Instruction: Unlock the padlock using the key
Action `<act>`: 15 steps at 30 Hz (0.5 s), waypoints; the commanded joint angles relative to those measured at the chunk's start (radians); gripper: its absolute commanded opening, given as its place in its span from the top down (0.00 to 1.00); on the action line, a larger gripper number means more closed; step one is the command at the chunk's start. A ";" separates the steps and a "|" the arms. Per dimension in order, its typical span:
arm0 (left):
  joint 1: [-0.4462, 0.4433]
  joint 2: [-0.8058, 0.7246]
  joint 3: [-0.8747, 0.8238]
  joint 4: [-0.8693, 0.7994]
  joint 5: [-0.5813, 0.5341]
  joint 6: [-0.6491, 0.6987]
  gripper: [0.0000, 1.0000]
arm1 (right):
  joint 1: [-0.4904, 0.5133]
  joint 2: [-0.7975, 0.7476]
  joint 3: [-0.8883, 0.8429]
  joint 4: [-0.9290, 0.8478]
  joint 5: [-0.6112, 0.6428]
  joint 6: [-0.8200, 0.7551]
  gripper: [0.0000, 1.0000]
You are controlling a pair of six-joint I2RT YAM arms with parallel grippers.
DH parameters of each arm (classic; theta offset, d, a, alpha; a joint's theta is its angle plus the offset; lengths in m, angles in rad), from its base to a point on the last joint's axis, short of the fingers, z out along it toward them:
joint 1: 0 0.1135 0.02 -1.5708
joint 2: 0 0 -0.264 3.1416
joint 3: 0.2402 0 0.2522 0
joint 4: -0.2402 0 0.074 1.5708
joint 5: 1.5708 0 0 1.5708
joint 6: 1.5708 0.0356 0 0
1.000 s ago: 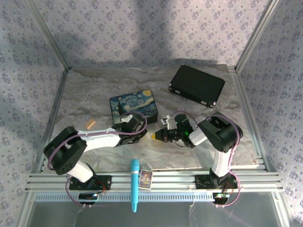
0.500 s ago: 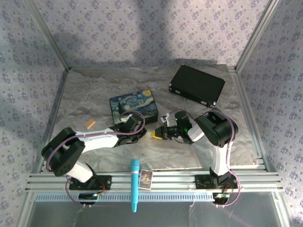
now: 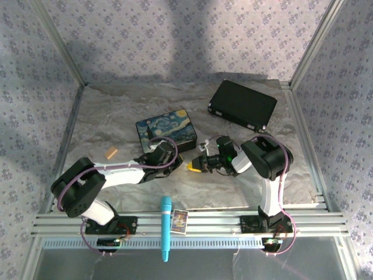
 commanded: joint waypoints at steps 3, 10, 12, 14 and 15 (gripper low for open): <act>0.006 -0.028 -0.015 0.125 0.015 0.032 1.00 | -0.009 0.028 0.000 -0.009 -0.029 0.012 1.00; 0.007 -0.024 -0.031 0.174 0.035 0.023 1.00 | -0.023 0.053 0.007 0.091 -0.041 0.082 1.00; 0.008 -0.015 -0.038 0.206 0.046 0.011 1.00 | -0.022 0.050 0.014 0.096 -0.043 0.087 1.00; 0.007 -0.007 -0.045 0.240 0.055 -0.005 1.00 | -0.017 0.048 0.019 0.092 -0.045 0.089 1.00; 0.007 -0.007 -0.055 0.261 0.055 -0.016 1.00 | -0.017 0.046 0.021 0.081 -0.046 0.082 1.00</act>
